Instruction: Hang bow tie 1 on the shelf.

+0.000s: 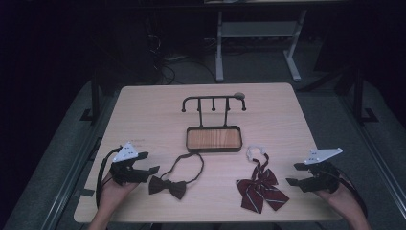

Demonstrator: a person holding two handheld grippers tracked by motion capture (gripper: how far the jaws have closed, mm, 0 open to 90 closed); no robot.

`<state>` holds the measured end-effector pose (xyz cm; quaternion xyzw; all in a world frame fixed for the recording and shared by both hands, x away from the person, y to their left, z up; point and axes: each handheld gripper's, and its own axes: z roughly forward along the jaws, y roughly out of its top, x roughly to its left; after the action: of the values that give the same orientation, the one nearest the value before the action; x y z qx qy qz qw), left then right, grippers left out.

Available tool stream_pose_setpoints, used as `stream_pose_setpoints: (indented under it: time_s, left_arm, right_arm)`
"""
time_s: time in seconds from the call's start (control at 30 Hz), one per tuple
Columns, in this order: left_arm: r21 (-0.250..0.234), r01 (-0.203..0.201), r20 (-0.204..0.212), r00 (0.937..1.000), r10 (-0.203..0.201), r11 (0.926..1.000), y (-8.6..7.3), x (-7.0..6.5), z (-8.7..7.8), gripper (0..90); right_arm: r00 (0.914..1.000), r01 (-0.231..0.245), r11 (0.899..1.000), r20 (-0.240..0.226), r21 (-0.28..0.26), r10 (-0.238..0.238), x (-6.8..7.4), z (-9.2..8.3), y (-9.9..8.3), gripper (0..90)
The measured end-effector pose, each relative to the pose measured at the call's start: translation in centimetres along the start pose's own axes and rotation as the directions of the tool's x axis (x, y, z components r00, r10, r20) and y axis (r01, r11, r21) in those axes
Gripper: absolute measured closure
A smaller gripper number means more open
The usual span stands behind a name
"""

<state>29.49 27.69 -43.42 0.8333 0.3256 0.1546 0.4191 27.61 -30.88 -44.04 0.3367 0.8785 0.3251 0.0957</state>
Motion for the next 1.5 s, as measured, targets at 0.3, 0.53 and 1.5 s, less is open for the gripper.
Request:
stream_pose_setpoints:
  time_s: [0.3, 0.53, 1.5]
  left_arm:
    - [-0.006, -0.001, -0.002, 1.0, 0.001, 1.0, -0.1, 0.2, -0.1, 26.9]
    - [-0.007, -0.006, -0.005, 1.0, 0.006, 1.0, -0.1, 0.1, -0.2, 26.1]
    - [-0.007, -0.012, 0.005, 0.9999, 0.012, 0.9999, 0.1, -0.2, -0.2, 26.1]
  right_arm:
    - [0.9992, 0.041, 0.999, -0.001, 0.006, -0.041, 0.9, -0.3, 1.6, 32.4]
    - [0.9981, 0.062, 0.998, -0.004, 0.004, -0.062, 1.2, -0.8, 3.5, 34.1]
    - [0.9871, 0.153, 0.97, -0.077, 0.188, -0.14, -0.2, 3.7, 10.3, 42.2]
